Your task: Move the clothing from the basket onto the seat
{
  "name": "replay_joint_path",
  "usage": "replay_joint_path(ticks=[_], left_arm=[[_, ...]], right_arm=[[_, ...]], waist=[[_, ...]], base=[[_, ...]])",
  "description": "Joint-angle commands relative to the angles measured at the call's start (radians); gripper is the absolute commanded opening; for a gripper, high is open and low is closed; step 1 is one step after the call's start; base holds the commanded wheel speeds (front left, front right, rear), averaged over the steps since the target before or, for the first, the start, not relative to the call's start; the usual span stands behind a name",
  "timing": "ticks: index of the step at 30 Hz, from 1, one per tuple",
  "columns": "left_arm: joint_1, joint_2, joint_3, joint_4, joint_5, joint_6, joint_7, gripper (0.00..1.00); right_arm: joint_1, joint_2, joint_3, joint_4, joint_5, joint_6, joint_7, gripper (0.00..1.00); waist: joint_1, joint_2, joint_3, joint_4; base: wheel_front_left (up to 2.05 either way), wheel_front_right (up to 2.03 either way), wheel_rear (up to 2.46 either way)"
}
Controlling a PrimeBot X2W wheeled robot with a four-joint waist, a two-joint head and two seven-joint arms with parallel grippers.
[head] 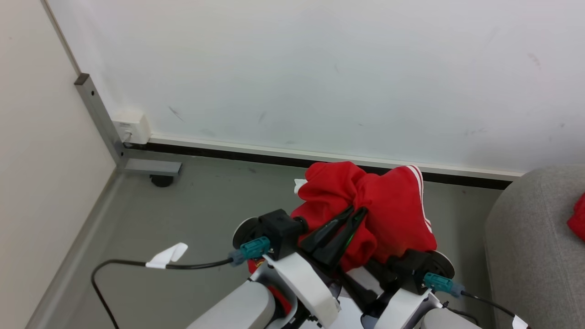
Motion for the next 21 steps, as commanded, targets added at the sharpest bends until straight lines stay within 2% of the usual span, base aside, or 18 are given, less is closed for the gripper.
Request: replay_joint_path(ticks=[1,21], left_arm=[[0.004,-0.001,0.002,0.001,-0.003,0.004,-0.011,0.0],[0.009,0.015,0.005,0.003,-0.018,0.018,-0.017,0.0]], right_arm=[[-0.012,0.001,0.003,0.005,0.012,-0.002,0.0,0.0],[0.01,0.003,-0.03,0.0,0.012,-0.002,0.0,0.0]], waist=[[0.0,0.0,0.0,-0.001],[0.0,0.0,0.013,-0.041]], base=[[0.0,0.0,0.0],[0.0,0.0,0.0]])
